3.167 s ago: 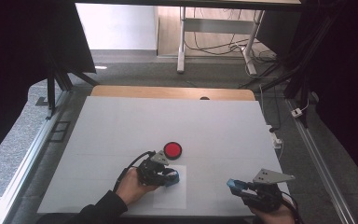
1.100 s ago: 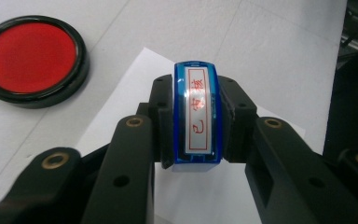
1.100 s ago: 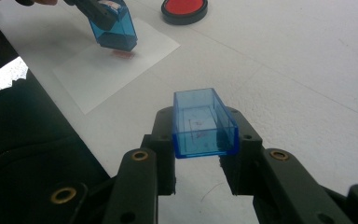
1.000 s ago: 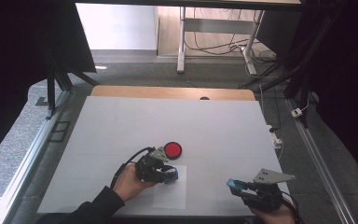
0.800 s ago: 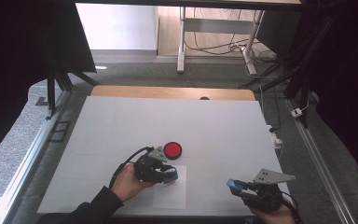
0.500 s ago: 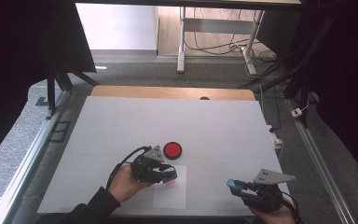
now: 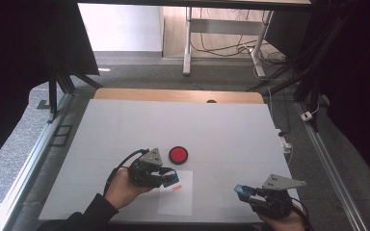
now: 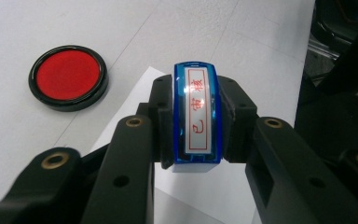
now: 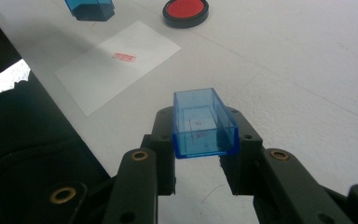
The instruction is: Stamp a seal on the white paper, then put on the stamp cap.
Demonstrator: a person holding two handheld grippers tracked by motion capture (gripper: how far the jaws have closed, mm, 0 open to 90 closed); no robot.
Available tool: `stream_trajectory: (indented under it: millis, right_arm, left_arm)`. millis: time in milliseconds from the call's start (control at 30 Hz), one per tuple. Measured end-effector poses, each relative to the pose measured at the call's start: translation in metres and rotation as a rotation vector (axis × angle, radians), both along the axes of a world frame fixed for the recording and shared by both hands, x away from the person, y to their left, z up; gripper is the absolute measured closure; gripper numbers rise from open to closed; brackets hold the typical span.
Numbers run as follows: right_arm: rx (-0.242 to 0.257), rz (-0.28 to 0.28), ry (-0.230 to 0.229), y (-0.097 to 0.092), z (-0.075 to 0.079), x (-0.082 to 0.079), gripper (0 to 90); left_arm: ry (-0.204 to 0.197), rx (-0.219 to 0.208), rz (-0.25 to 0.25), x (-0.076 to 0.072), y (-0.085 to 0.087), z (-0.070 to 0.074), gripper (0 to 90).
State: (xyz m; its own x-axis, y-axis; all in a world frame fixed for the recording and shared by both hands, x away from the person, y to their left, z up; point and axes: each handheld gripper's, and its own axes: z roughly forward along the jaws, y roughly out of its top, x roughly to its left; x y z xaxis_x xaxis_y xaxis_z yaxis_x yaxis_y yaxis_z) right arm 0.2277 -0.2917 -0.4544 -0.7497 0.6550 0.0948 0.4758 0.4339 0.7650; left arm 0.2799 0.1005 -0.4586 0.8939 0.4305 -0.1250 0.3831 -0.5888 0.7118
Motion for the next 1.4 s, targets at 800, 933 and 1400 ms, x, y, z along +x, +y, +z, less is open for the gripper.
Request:
stream_trajectory:
  millis: [800,933,1400]
  right_arm:
    - [0.014,-0.003,0.004,0.0,0.0,0.001,68.2]
    - [0.022,0.0,-0.009,0.001,0.002,0.001,68.2]
    - [0.083,0.087,0.018,0.019,0.01,0.007,68.2]
  left_arm:
    - [-0.004,-0.109,0.048,-0.008,0.034,0.013,70.2]
    - [-0.006,-0.125,0.048,-0.01,0.036,0.015,70.2]
    - [-0.03,-0.193,0.014,-0.01,0.038,0.022,70.2]
